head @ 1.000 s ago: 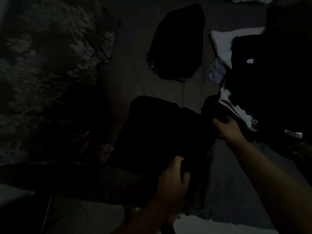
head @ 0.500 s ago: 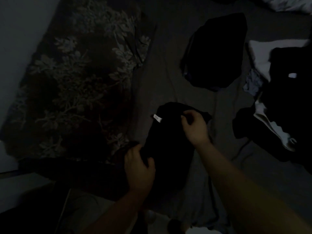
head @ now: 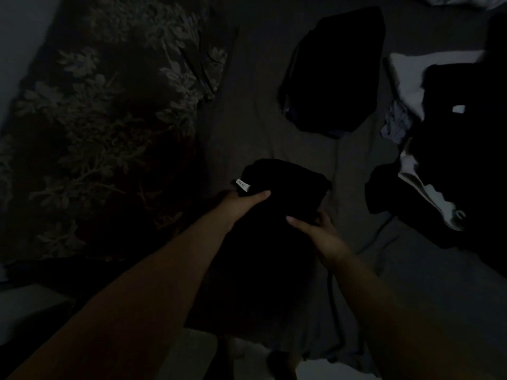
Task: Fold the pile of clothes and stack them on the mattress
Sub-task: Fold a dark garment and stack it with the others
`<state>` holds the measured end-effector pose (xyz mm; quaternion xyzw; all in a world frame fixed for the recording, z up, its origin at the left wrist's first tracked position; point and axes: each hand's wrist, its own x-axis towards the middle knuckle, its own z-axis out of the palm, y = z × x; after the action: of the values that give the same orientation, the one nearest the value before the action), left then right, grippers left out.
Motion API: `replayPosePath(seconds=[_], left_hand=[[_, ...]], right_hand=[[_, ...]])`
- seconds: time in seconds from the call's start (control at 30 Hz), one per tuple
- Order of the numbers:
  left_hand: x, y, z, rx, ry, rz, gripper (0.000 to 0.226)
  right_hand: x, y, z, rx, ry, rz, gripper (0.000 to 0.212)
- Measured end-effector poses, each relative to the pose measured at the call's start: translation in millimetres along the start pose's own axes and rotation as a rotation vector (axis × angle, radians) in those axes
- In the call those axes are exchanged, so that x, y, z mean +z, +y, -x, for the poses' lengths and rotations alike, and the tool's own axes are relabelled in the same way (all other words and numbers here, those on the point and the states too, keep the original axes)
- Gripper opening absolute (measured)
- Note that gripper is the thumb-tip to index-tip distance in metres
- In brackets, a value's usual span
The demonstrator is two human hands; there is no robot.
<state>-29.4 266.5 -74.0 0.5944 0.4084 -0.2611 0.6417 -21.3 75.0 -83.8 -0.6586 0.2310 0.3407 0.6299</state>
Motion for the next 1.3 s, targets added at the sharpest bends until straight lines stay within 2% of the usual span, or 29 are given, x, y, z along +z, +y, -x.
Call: replayPosePath(seconds=[0.07,0.13,0.2,0.23,0.33,0.43,0.47,0.53,0.67,0.83,0.9,0.97,1.13,1.23,1.3], left_hand=[[-3,9,2,-0.070,-0.129,0.016,0.047],[-2,14,3,-0.093,-0.218,0.074,0.038],[4,14,6,-0.040,-0.250,0.125,0.029],[8,11,6,-0.003,-0.257,0.112,0.032],[19,-4,5,0.119,-0.262,-0.121,0.054],[27,-7,5,0.226,-0.268,-0.268,0.050],[29,-5,7,0.246,-0.268,-0.295,0.053],[30,-3,9,0.280,-0.278,-0.428,0.061],[29,-3,7,0.397,-0.324,-0.704,0.077],[38,34,14,0.496,-0.235,-0.475,0.065],[43,59,21,0.593,-0.189,-0.432,0.062],[49,91,27,0.696,-0.163,-0.368,0.061],[64,199,15,0.818,-0.118,-0.117,0.058],[73,263,-20,0.836,-0.078,-0.037,0.056],[78,283,-53,0.728,-0.055,-0.014,0.057]], right_hand=[[-2,-4,-1,-0.005,-0.024,-0.013,0.048],[-9,-15,1,-0.021,-0.011,-0.067,0.039],[-19,-24,1,-0.026,-0.001,-0.150,0.035],[-22,-28,4,-0.028,-0.011,-0.184,0.035],[-31,-27,10,0.005,-0.037,-0.151,0.036],[-40,-15,16,0.080,-0.077,-0.062,0.059],[-42,-11,17,0.083,-0.096,-0.026,0.058],[-45,-5,18,0.033,-0.110,0.085,0.056],[-44,-5,17,-0.143,-0.109,0.216,0.081],[-50,-57,28,-0.341,-0.074,0.218,0.071],[-53,-88,33,-0.444,-0.087,0.222,0.070],[-56,-121,31,-0.552,-0.094,0.248,0.069],[-62,-215,0,-0.783,-0.007,0.262,0.065],[-69,-264,-59,-0.771,0.027,0.197,0.071],[-74,-281,-99,-0.609,0.060,0.168,0.091]])
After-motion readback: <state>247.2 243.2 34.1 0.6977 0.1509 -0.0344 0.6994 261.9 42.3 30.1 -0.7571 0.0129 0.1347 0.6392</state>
